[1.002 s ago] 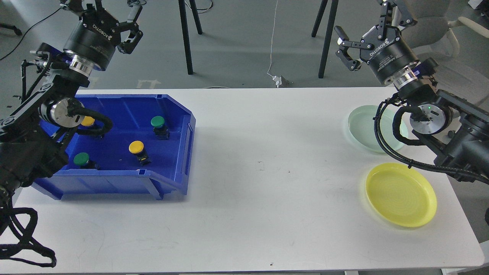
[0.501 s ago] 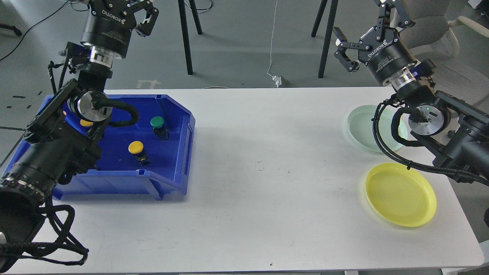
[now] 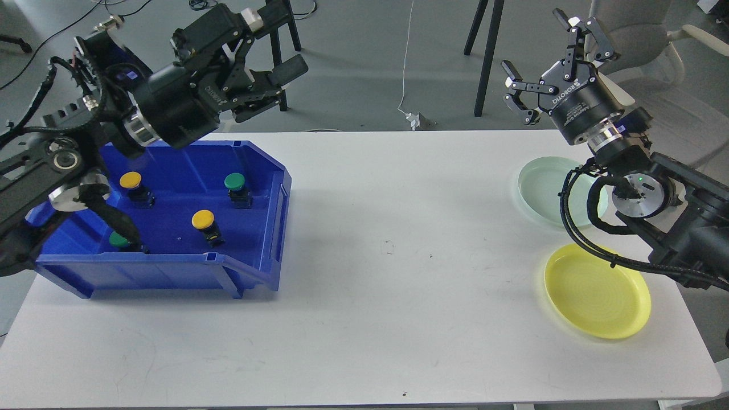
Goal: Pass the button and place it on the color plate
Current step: 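Move the left gripper over the blue bin toward a yellow button, then lower the left gripper into the bin and grasp the yellow button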
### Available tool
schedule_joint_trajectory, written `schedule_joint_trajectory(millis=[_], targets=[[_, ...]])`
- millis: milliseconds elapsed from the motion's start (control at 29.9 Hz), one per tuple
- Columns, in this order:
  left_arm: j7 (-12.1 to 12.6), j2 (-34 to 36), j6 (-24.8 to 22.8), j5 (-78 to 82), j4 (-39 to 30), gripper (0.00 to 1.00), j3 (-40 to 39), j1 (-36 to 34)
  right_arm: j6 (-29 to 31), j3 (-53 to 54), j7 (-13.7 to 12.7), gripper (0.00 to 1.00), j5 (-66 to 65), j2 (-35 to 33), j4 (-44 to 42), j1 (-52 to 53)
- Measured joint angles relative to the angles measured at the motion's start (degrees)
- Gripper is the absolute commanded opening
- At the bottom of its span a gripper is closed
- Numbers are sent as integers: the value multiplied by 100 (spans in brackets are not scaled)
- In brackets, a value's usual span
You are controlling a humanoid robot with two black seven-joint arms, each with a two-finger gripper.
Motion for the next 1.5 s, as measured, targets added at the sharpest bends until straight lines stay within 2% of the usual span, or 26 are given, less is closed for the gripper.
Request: schedule_joint_trajectory(millis=[100, 200, 334, 468, 601, 735, 1036, 1503], targets=[[0, 673, 1, 1113, -28, 100, 561, -482, 0, 4, 0, 99, 1, 2, -6, -39], [0, 1037, 1, 1843, 28, 100, 1292, -1185, 0, 4, 0, 99, 1, 26, -15, -71], [0, 1093, 1, 2260, 362, 100, 2562, -2116, 0, 5, 0, 99, 2, 42, -19, -80], [-1, 834, 1, 2532, 957, 100, 3523, -2535, 0, 5, 0, 99, 1, 41, -19, -89], [0, 471, 1, 2999, 1599, 100, 3807, -2532, 0, 5, 0, 99, 0, 18, -13, -111], [-1, 362, 1, 3346, 1951, 100, 3831, -2363, 0, 5, 0, 99, 1, 10, -10, -116], [-1, 96, 1, 3469, 2472, 100, 3838, -1845, 0, 5, 0, 99, 2, 2, 0, -152], [0, -76, 1, 3469, 2769, 100, 3836, -1359, 0, 0, 0, 99, 2, 0, 9, -247]])
